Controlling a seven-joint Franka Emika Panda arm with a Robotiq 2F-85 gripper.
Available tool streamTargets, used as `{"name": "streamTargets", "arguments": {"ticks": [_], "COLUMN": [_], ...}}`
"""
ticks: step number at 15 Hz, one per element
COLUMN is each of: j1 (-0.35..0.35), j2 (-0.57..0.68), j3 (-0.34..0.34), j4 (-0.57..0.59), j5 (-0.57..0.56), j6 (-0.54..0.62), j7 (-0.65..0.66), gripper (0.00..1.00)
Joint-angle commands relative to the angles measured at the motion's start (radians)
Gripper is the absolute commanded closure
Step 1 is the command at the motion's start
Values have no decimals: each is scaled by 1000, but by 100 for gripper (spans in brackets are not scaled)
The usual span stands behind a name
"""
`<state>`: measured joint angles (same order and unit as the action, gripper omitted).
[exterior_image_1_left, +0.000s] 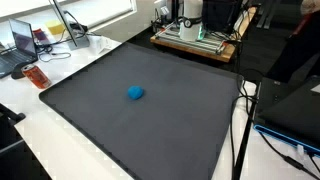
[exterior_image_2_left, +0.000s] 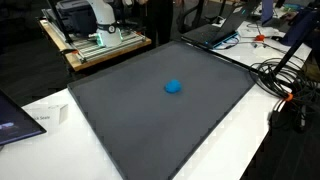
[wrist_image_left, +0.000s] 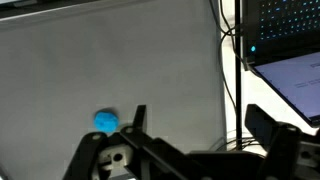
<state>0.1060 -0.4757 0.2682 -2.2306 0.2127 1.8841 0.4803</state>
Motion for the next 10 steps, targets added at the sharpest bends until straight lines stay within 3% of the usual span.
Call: {"name": "streamTargets", "arguments": {"ticks": [1,10], "j1": [4,-3], "j2": [1,20], "j3": [-4,5], "j4": [2,3], "j5": [-2,-20], "j6": [-1,26], "j7": [2,7], "gripper": [0,0]}}
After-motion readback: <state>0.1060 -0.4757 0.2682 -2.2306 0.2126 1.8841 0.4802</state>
